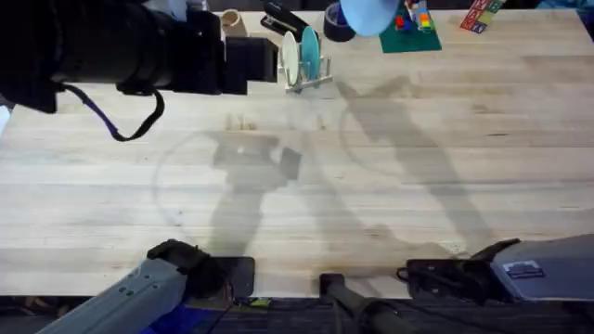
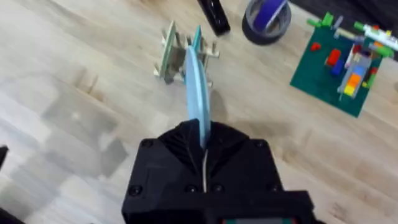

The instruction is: Pick up the plates from the table one by one and place each into a slot on the dish rack.

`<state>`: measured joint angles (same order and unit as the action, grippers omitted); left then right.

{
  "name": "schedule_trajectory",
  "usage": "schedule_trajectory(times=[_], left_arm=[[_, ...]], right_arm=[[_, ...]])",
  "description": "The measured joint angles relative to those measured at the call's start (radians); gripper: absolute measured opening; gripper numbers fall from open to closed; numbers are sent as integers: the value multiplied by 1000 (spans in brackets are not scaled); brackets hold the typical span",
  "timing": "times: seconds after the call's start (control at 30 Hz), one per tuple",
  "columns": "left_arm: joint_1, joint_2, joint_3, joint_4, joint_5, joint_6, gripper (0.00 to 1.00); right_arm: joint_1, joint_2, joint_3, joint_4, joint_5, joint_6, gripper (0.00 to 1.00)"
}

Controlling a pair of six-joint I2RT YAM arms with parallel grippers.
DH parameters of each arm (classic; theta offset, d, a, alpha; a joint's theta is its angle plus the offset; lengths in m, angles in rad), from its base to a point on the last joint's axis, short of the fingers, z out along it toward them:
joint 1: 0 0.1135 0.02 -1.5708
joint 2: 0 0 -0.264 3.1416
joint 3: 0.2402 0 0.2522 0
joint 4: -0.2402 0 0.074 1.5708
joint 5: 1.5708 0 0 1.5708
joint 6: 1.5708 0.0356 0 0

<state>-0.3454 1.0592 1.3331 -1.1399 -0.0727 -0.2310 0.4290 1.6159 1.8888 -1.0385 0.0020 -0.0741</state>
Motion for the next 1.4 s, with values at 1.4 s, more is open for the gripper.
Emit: schedule_trajectory(times=[1.4], left_arm=[[0,0,0,0,0,0,995]], right_arm=[[82,335,213,89,77,236,28]])
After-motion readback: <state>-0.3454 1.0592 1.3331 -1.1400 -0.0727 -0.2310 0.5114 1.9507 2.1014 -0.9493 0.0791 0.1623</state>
